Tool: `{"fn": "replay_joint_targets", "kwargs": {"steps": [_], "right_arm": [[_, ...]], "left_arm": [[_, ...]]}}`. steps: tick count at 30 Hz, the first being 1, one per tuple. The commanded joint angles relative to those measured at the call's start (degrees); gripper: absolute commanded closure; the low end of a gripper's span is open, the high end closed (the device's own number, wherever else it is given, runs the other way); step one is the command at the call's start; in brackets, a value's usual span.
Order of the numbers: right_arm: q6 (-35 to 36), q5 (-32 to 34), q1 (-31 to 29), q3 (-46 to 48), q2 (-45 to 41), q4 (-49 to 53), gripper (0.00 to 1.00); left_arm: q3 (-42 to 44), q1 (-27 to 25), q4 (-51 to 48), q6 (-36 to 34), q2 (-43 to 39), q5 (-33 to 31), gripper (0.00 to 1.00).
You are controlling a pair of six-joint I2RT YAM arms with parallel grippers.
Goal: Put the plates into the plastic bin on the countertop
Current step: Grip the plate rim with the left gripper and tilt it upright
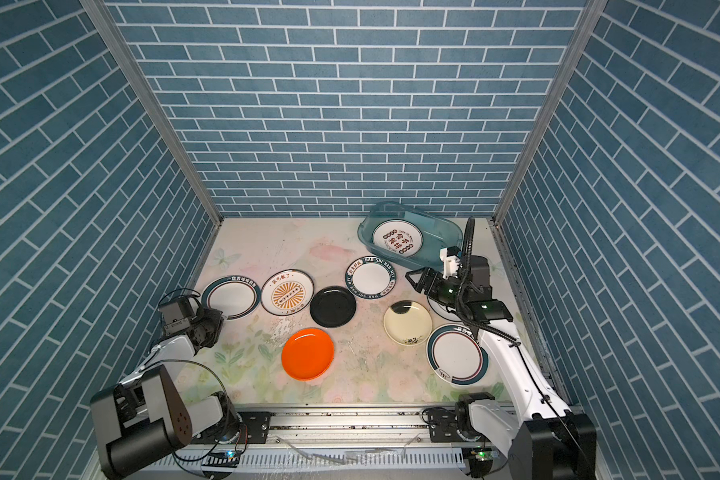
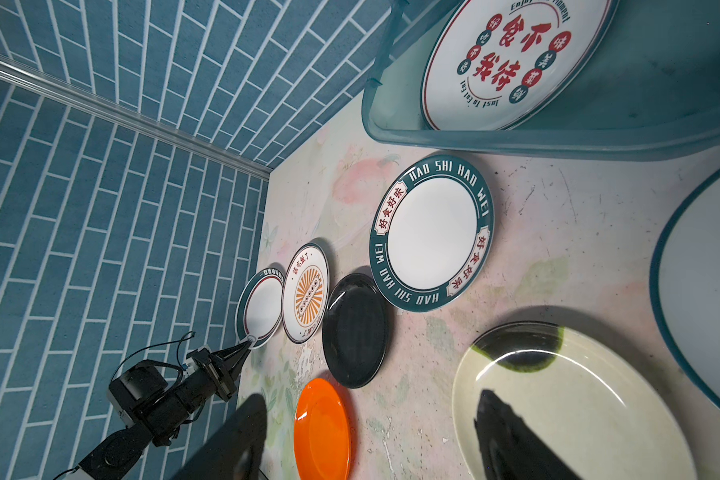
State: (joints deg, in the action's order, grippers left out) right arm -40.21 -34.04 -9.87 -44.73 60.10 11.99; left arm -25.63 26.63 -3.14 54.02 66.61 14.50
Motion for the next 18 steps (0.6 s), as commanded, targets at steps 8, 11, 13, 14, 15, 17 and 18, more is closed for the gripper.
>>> {"fn": "replay_joint_targets", "kwargs": {"steps": [8,11,13,14,15,17,18], "right_arm": [[-0.9,0.3,-0.2,2.0,-2.4,1.1,0.21],[-1.4,0.5,-0.3,2.0,-2.4,1.3,0.21],[-1.5,0.4,-0.2,2.0,-2.6,1.3,0.21],[-1.6,0.4,-0.3,2.0,-2.7,1.3,0.21],[-1.6,0.5,-0.3,2.0,-2.8,1.4,0.21],[-1.7,0.5,-0.3,2.0,-3.0,1.6,0.21],[-1.8,0.6,-0.2,2.1,-3.2,1.8,0.21]], "left_arm": [[-3.5,0.3,-10.4,-7.6,-9.5,-8.3,1.0],[-4.0,0.3,-10.8,-7.8,-10.9,-6.7,1.0],[-5.1,0.2,-11.5,-7.6,-10.4,-4.3,1.0],[-5.6,0.2,-11.4,-7.5,-10.1,-3.0,1.0],[-6.0,0.2,-11.4,-7.2,-9.6,-1.5,1.0],[-6.5,0.1,-10.8,-6.3,-9.3,0.6,1.0],[-6.7,0.0,-10.2,-6.0,-9.5,1.3,1.0]]}}
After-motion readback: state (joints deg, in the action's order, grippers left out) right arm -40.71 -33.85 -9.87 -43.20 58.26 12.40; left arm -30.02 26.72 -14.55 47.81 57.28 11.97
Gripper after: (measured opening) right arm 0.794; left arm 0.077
